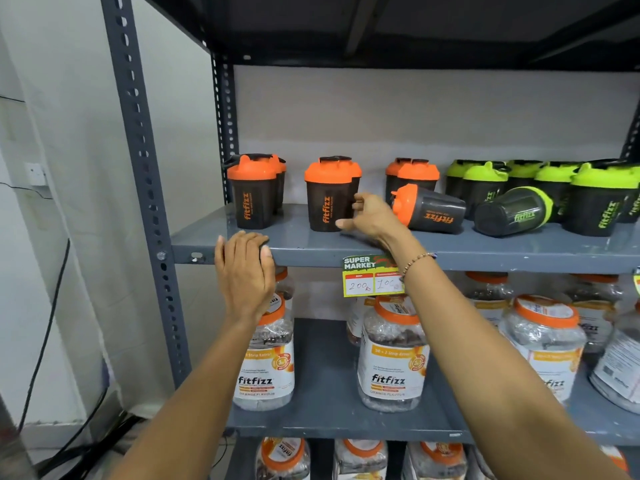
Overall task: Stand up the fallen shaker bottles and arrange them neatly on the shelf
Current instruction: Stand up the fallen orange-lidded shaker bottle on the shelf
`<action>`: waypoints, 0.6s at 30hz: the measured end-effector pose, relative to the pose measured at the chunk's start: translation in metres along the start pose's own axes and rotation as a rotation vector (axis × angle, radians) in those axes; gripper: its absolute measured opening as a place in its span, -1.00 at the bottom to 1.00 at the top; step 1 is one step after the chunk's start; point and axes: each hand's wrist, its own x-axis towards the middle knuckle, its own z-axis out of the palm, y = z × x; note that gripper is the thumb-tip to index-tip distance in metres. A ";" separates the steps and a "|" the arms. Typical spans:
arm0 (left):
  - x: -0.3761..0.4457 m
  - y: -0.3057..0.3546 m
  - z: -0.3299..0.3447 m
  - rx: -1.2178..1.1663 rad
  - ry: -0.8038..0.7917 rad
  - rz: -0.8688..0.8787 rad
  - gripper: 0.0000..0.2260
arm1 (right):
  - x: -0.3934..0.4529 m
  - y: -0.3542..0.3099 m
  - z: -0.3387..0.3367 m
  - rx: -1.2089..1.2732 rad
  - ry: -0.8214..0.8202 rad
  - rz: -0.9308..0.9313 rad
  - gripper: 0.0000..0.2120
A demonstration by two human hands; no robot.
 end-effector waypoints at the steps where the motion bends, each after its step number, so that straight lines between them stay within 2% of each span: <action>1: -0.002 0.008 0.002 -0.008 0.011 -0.008 -0.70 | -0.004 0.003 -0.011 0.004 0.060 -0.025 -0.44; 4: -0.011 0.043 0.011 -0.045 0.010 0.013 -0.69 | -0.013 0.016 -0.061 -0.037 0.240 -0.108 -0.65; 6: -0.015 0.070 0.018 -0.082 -0.044 0.083 -0.67 | -0.018 0.024 -0.099 -0.109 0.331 -0.153 -0.65; 8: -0.016 0.097 0.025 -0.106 -0.081 0.133 -0.66 | -0.023 0.032 -0.135 -0.254 0.343 -0.149 -0.64; 10: -0.016 0.121 0.033 -0.099 -0.108 0.193 -0.65 | -0.028 0.041 -0.163 -0.456 0.235 -0.101 -0.55; 12: -0.017 0.137 0.041 -0.047 -0.126 0.260 -0.65 | -0.028 0.048 -0.177 -0.620 0.090 -0.049 -0.32; 14: -0.017 0.145 0.048 0.021 -0.123 0.282 -0.66 | -0.023 0.054 -0.179 -0.723 -0.017 -0.025 -0.18; 18: -0.019 0.146 0.056 0.191 -0.112 0.301 -0.70 | -0.008 0.063 -0.171 -0.873 -0.113 -0.081 -0.28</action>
